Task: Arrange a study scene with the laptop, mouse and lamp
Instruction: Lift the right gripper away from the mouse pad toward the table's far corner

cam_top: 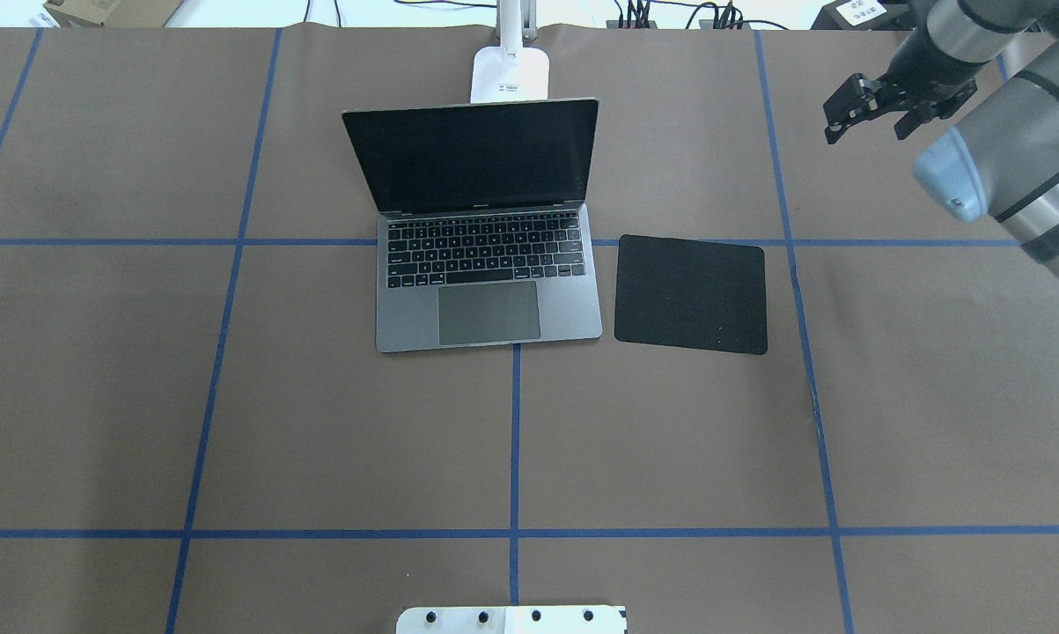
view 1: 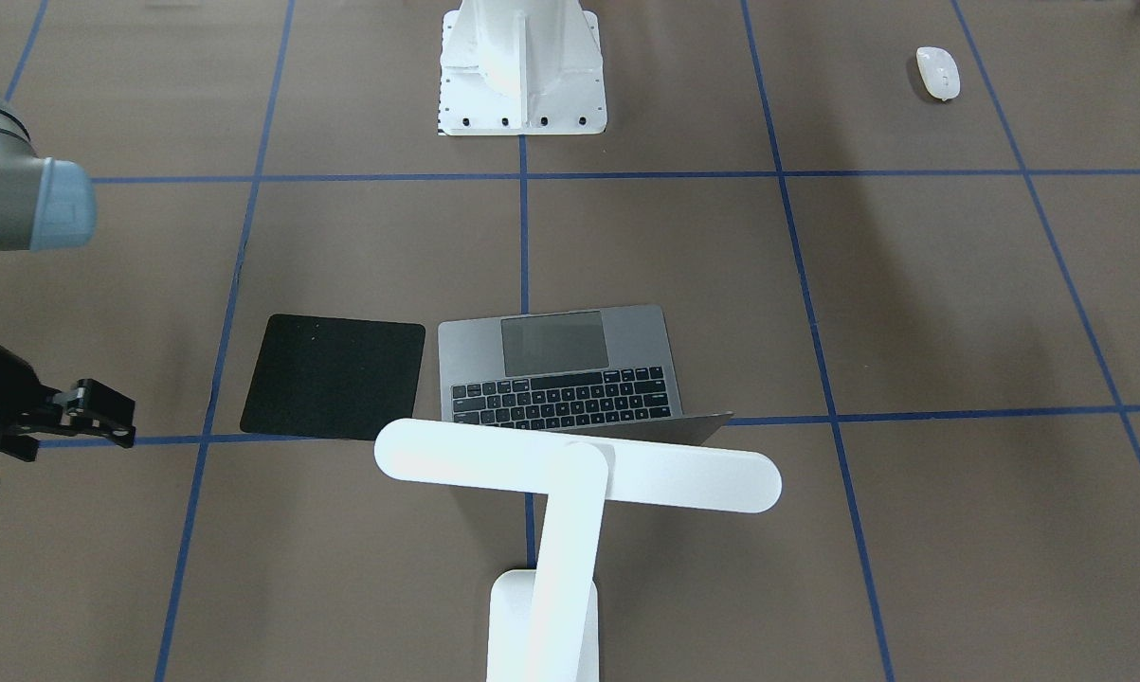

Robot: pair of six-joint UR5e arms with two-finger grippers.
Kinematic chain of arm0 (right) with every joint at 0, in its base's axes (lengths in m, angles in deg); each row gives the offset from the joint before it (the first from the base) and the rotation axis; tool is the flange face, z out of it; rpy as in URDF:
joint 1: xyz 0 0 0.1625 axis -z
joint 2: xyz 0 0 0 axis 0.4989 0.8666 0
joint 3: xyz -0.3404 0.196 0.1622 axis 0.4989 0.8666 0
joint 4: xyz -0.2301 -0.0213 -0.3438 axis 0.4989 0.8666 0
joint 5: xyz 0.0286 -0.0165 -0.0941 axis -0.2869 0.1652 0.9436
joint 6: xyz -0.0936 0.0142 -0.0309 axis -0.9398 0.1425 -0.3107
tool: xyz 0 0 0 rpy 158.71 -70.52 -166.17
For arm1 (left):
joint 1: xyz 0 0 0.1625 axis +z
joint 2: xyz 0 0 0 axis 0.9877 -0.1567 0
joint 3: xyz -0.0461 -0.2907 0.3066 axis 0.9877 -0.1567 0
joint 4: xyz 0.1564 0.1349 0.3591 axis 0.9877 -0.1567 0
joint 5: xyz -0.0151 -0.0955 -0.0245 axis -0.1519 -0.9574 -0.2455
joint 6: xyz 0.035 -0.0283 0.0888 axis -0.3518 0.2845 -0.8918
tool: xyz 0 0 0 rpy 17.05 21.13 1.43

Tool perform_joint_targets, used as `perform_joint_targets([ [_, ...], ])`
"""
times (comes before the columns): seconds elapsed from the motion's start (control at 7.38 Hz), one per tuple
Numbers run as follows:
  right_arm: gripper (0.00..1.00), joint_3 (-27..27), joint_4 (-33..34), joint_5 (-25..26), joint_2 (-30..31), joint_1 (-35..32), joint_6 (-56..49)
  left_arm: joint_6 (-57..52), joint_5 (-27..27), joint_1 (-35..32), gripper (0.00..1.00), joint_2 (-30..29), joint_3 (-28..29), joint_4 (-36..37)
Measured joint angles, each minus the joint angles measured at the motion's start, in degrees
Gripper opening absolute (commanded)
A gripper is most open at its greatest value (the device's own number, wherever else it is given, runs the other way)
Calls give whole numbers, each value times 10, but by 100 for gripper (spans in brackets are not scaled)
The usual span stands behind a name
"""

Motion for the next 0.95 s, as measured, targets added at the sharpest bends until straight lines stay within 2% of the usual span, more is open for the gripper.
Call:
perform_joint_targets([
  [0.14, 99, -34, 37, -1, 22, -19, -36, 1, 1, 1, 100, -2, -19, -3],
  [0.41, 99, -62, 92, -4, 35, -47, -50, -3, 2, 4, 100, -5, -43, -10],
  [0.81, 99, -63, 106, -4, 43, -60, -46, -2, -11, 5, 100, 2, -55, -22],
  [0.95, 99, -63, 105, -4, 44, -60, -27, -2, -47, 5, 100, 10, -56, -27],
])
